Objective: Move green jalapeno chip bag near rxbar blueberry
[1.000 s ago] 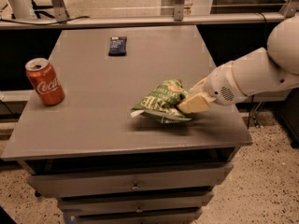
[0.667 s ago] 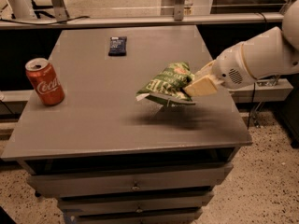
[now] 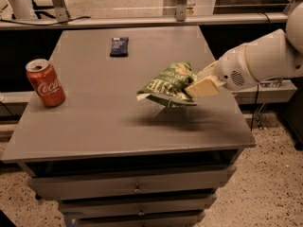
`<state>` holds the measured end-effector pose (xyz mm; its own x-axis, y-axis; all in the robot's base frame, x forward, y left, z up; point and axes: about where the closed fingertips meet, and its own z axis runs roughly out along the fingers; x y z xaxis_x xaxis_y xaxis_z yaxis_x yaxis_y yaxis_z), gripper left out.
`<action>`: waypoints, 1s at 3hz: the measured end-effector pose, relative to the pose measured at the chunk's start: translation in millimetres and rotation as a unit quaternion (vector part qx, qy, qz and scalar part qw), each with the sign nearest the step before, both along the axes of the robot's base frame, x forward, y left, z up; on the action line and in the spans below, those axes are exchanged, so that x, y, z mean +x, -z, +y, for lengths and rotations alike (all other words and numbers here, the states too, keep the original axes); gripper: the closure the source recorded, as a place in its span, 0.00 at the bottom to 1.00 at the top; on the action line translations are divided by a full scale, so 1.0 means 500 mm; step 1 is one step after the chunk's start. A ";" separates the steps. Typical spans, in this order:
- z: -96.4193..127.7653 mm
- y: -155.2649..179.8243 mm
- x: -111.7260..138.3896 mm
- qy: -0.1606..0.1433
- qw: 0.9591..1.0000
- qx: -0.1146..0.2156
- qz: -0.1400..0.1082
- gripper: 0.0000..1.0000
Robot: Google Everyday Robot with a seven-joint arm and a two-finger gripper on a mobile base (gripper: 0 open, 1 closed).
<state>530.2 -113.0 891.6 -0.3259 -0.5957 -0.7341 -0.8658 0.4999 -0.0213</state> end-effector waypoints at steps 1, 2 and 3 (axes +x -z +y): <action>0.006 -0.001 0.061 0.019 0.999 0.018 -0.024 1.00; -0.003 0.004 0.180 0.050 0.997 0.035 -0.048 1.00; -0.001 0.018 0.321 0.061 0.995 0.053 -0.060 1.00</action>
Offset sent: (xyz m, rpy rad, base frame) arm 0.1896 -0.0158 0.0056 0.1237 -0.1815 -0.2009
